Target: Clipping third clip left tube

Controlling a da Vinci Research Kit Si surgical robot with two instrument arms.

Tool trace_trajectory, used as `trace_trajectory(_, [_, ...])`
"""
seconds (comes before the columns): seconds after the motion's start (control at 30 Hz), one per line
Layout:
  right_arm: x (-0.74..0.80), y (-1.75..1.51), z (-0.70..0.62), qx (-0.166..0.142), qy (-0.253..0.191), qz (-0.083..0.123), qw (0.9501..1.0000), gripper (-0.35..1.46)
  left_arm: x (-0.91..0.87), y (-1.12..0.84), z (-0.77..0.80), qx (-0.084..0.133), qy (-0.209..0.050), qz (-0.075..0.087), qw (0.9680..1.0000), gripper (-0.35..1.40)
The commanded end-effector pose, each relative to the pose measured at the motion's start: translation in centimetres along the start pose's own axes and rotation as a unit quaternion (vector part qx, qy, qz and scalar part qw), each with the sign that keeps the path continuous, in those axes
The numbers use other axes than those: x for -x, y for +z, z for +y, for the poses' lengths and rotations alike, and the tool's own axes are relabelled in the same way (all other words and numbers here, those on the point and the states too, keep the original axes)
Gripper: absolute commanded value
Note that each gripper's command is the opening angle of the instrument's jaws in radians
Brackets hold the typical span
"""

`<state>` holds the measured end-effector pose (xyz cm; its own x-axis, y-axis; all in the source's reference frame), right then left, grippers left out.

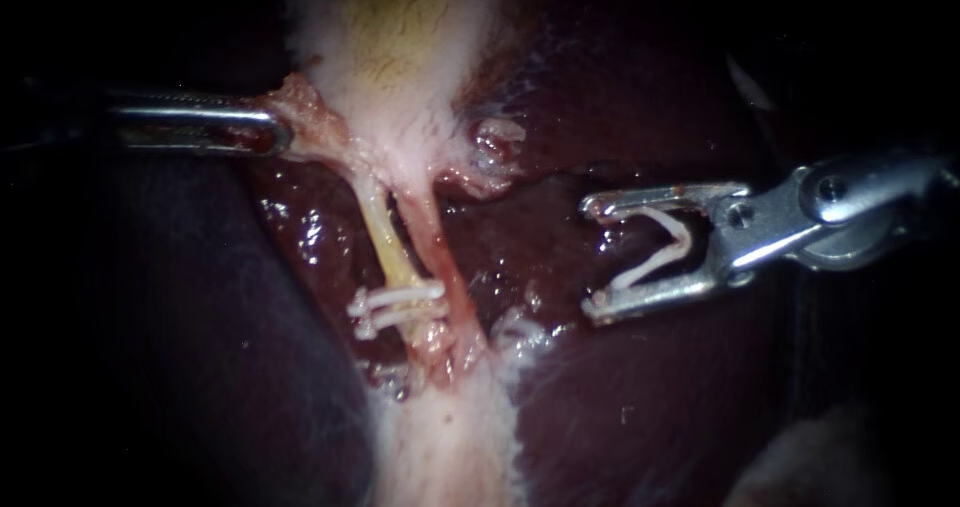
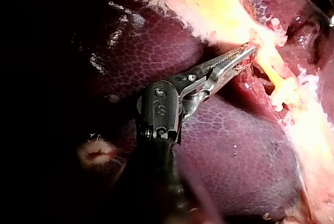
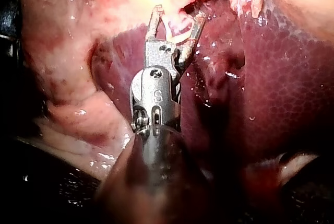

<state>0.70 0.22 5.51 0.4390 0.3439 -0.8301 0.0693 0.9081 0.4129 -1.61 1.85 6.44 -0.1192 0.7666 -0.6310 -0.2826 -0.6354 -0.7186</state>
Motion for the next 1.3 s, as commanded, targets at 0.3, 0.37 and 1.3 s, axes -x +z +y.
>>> trace_trajectory(0.3, [-0.01,0.58,-0.08,-0.021,0.071,0.004,0.9972,0.5,0.02,0.03,0.0,-0.001,0.001,0.0,1.0,-0.35])
trace_trajectory(0.37, [-0.01,0.72,-0.08,-0.024,0.085,0.005,0.9961,0.5,0.03,0.03,0.0,-0.001,0.001,0.0,1.0,-0.35])
trace_trajectory(1.3, [0.28,1.68,0.37,-0.006,0.125,0.004,0.9921,0.49,0.03,0.02,0.06,-0.003,0.001,0.001,1.0,-0.35])
